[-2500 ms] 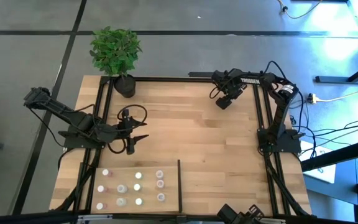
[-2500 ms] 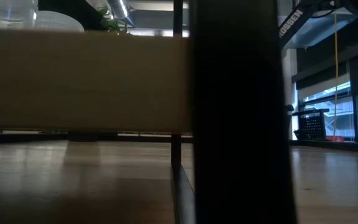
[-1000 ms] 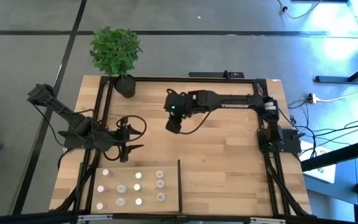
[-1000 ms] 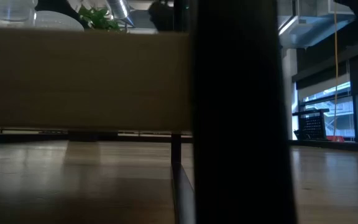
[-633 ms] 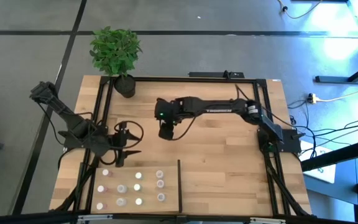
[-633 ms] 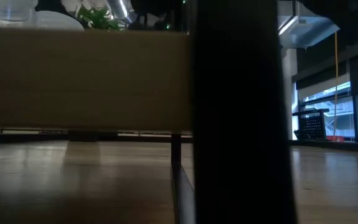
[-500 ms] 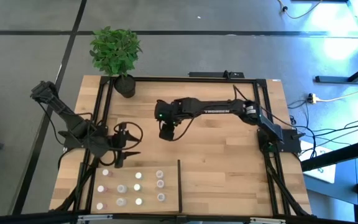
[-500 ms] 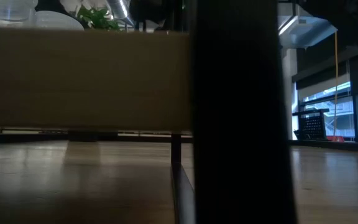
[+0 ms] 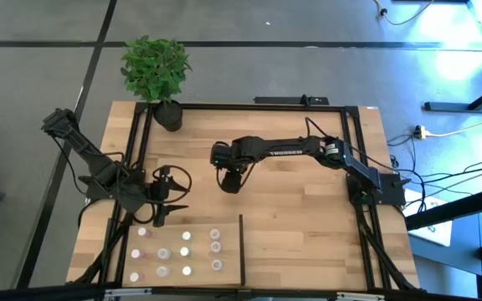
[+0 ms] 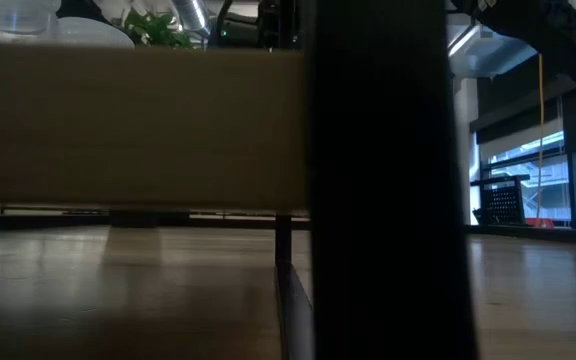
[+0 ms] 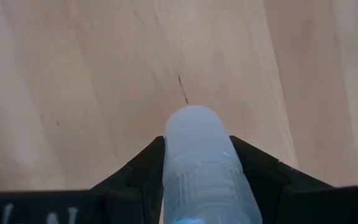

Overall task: Pick and place medicine bottles onto shelf by color
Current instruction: Put the white pill bottle on the shelf aligned with the other white pill bottles

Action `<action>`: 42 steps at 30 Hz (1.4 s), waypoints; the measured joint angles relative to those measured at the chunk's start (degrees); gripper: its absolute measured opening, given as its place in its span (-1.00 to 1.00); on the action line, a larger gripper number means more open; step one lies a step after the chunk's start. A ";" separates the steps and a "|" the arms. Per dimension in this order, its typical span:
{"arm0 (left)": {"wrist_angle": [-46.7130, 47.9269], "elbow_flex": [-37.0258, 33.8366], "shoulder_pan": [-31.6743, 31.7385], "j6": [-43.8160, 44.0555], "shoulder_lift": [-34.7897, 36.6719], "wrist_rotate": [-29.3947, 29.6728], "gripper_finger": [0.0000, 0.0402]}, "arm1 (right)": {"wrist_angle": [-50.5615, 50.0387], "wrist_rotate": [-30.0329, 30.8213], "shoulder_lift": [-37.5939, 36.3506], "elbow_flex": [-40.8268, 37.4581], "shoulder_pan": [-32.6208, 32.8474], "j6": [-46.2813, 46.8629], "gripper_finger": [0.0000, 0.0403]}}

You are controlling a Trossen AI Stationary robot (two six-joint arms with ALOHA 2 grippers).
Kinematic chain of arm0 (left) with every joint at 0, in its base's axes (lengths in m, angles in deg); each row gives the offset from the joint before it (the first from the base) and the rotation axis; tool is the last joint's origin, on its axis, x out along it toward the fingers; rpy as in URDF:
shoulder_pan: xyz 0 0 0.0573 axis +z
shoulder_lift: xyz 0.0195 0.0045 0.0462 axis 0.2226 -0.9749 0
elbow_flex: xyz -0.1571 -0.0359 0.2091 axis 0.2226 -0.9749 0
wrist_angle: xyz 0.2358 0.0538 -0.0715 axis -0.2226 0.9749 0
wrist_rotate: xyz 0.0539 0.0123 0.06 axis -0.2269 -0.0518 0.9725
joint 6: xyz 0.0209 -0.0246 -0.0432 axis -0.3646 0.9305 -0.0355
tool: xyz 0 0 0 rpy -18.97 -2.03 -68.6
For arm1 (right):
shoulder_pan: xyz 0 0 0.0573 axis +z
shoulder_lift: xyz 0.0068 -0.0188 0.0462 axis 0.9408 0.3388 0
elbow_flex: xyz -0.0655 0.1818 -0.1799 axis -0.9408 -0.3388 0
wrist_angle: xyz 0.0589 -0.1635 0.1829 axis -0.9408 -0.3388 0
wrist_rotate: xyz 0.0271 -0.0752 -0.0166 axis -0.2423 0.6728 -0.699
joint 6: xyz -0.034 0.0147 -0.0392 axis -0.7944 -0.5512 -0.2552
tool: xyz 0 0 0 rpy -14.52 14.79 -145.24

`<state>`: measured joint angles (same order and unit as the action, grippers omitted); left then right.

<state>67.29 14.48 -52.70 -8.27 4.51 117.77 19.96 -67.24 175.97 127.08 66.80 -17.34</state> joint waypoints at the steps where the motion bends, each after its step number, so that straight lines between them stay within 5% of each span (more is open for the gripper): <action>1: 0.09 0.00 0.00 -0.07 0.00 -0.01 0.12 | -0.12 0.00 0.06 -0.10 0.00 0.01 -0.22; 21: 0.39 0.00 0.00 -0.10 0.00 0.01 0.12 | -1.78 -0.40 1.85 -0.94 2.22 -5.08 -0.22; 29: 0.39 0.00 0.00 -0.11 0.00 0.01 0.12 | -0.52 3.50 2.40 -0.96 2.52 1.04 -0.22; 42: 0.39 0.00 0.00 -0.14 0.00 0.00 0.12 | -2.38 -0.47 2.53 -0.96 2.29 1.32 -0.22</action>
<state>67.68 14.48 -52.70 -8.41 4.51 117.77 17.58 -67.71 178.50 126.12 69.09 -16.02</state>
